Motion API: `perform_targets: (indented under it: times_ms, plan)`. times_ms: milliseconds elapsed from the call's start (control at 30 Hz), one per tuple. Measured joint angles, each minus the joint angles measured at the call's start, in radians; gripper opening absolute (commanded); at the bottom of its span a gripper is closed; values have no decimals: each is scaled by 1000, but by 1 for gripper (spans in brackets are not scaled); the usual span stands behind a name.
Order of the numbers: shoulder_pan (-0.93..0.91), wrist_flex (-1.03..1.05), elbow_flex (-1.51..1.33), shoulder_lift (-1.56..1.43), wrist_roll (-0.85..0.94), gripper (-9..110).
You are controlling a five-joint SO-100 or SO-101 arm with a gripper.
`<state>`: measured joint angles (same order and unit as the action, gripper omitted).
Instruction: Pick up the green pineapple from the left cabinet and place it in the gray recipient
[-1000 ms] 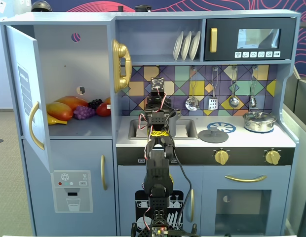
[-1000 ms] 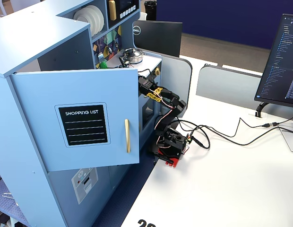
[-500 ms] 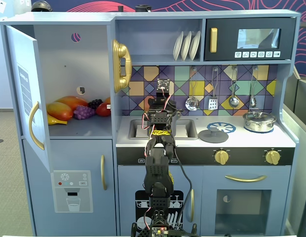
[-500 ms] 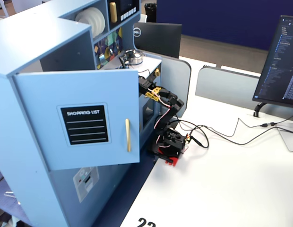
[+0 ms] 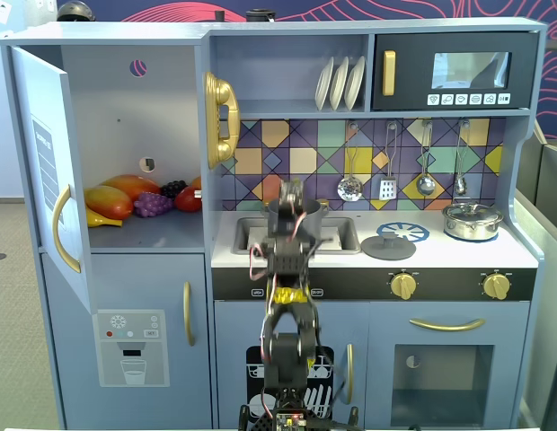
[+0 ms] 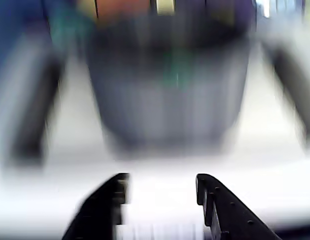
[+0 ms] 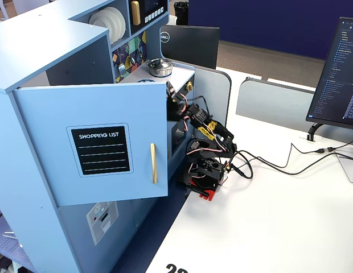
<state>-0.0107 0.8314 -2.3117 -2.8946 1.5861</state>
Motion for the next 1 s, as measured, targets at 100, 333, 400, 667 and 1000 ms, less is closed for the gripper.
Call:
perform_targets:
  times_ms: [100,333,400,667,1000]
  plan:
    - [8,124,-120,-103,-2,0]
    - [8,147,-471,-172,2,0]
    - [8,146,-569,-169,2,0]
    - [25,374,-695,-256,-46,0]
    - [20,531,-687,-291,-9,2]
